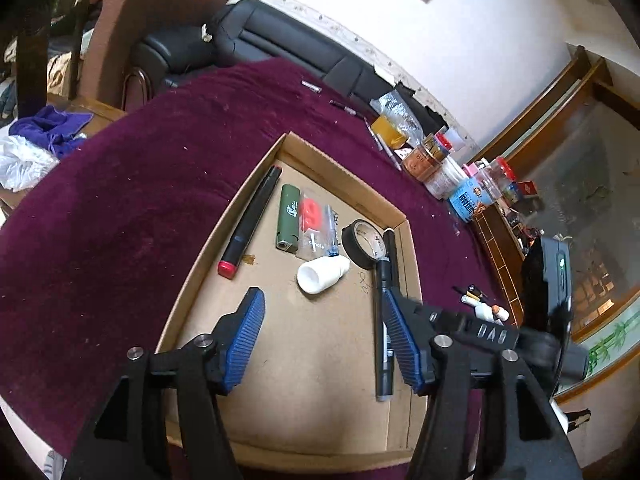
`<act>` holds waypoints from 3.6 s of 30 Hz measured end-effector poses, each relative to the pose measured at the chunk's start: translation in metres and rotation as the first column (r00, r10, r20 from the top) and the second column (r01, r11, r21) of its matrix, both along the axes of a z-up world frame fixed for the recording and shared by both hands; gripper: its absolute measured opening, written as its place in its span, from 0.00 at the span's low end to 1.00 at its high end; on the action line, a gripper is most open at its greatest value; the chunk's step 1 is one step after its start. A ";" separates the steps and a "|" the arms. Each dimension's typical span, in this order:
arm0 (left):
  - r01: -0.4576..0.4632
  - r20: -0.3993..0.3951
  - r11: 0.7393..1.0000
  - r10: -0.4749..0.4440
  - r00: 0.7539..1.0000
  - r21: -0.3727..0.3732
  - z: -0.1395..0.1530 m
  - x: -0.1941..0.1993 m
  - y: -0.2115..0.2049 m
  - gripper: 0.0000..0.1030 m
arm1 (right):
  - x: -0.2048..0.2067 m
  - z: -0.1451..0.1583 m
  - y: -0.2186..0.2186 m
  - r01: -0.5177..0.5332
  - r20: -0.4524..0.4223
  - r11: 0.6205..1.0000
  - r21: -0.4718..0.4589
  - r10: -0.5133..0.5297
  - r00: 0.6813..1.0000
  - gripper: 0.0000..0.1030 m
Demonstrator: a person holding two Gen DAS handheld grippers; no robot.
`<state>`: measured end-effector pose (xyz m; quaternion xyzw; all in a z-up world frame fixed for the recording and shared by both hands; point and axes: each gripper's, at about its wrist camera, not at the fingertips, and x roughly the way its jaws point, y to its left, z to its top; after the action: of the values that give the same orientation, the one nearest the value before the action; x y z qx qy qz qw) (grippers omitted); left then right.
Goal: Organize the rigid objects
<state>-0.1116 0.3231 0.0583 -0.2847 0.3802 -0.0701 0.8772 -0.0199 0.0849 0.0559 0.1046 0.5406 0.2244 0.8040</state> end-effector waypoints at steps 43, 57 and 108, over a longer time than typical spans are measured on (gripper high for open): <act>0.073 0.121 0.997 -0.075 0.990 0.020 0.027 -0.037 -0.017 0.54 | -0.031 0.088 -0.155 0.210 0.438 0.977 0.037 -0.205 0.875 0.96; 0.328 0.074 0.943 -0.332 0.941 0.063 0.045 -0.039 -0.141 0.56 | 0.020 0.019 -0.299 0.447 0.138 0.891 -0.087 -0.433 0.891 0.72; 0.487 -0.073 0.863 -0.482 0.873 0.135 0.008 0.014 -0.279 0.40 | 0.004 -0.011 -0.374 0.498 0.152 0.860 -0.111 -0.481 0.863 0.56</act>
<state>-0.0977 0.0441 0.0663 -0.1149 0.4598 -0.2543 0.8431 -0.0159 -0.2890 0.0452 0.1659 0.4622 -0.0219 0.8708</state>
